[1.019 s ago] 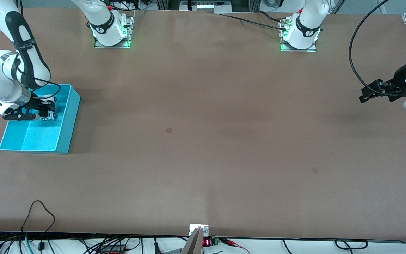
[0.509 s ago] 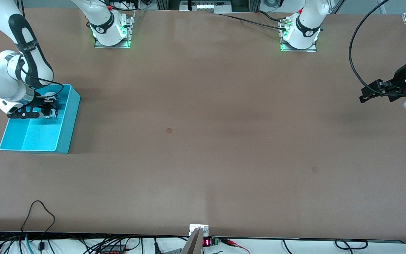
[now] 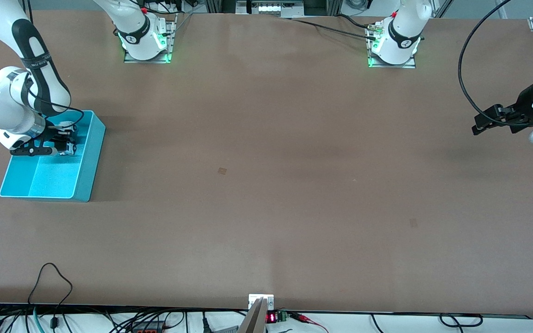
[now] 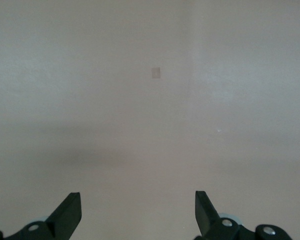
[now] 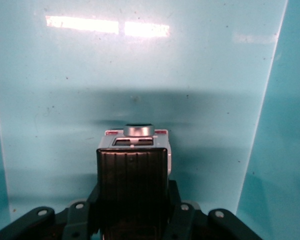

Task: Wind and store white jeep toy
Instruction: 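Lower the jeep into the cyan box and open the right gripper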

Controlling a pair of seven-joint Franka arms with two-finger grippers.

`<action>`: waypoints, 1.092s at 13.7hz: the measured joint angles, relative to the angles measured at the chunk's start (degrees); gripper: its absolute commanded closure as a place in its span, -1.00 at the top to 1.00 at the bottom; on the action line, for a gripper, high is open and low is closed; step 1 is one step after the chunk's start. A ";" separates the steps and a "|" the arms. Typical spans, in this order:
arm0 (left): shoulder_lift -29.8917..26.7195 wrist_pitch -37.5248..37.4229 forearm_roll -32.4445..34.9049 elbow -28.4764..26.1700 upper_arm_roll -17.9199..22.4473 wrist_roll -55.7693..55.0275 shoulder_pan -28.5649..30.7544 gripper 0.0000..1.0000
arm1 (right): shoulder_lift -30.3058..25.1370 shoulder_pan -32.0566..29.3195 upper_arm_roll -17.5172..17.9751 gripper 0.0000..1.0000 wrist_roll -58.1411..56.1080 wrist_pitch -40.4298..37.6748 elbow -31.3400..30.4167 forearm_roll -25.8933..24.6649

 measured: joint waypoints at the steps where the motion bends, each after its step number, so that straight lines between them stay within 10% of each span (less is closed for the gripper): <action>1: 0.00 0.00 0.00 0.00 0.04 0.00 0.02 1.00 | 0.00 0.00 0.00 0.90 0.00 0.01 0.00 -0.01; 15: 0.00 0.00 -0.02 0.00 -0.02 0.00 0.03 1.00 | -4.89 0.37 1.69 1.00 0.00 -6.40 6.67 -0.48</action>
